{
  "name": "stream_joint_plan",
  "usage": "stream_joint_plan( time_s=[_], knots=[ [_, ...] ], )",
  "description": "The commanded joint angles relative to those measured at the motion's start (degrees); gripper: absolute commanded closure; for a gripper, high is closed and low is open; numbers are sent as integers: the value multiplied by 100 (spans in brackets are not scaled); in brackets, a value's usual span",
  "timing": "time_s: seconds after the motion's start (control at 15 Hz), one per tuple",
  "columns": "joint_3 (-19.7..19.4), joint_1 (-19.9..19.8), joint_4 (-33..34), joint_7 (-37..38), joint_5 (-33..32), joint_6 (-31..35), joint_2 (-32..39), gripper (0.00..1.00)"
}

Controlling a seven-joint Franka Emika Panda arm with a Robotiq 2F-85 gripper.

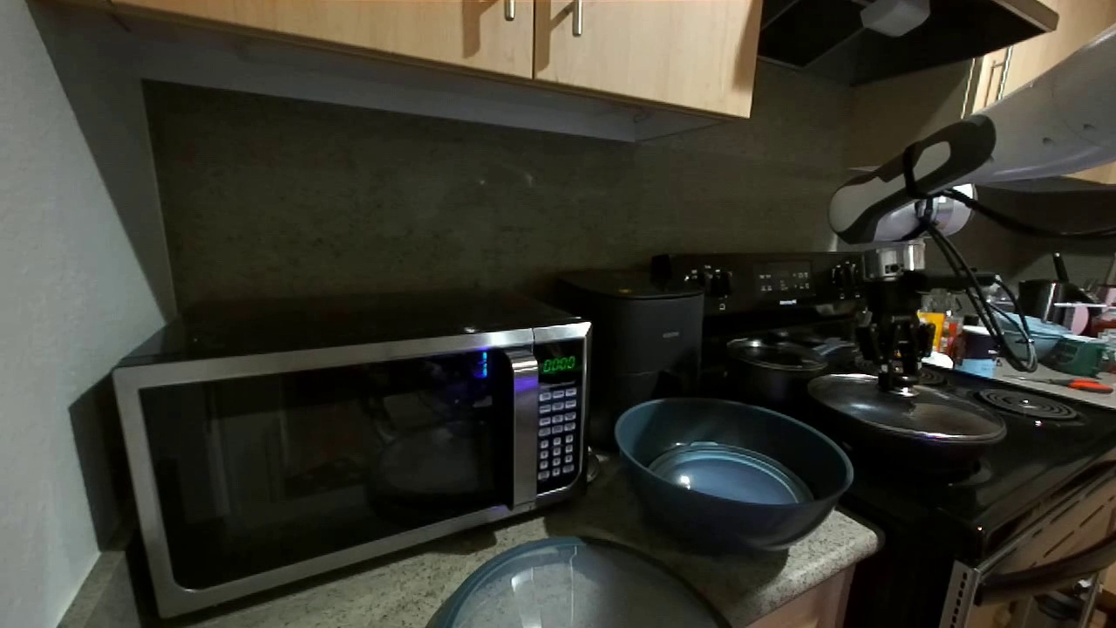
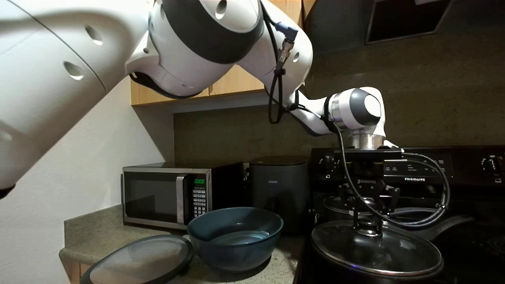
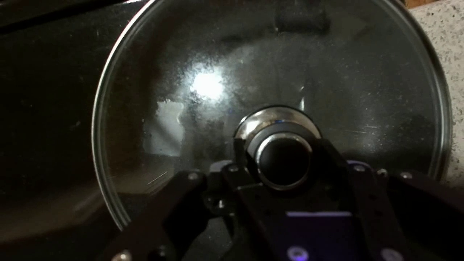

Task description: Remove the lid from the pot and put it inside the bowl

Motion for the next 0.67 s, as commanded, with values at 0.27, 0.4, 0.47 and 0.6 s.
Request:
stream_joint_plan(
  time_s=[0.27, 0.4, 0.47, 0.6],
  knots=[
    [16, 20, 97, -64, -47, -97, 9, 75],
    [29, 57, -143, -127, -53, 123, -240, 75],
    [39, 64, -231, -173, -54, 197, -345, 75],
    [71, 103, -435, -278, -56, 490, -606, 75]
  ],
)
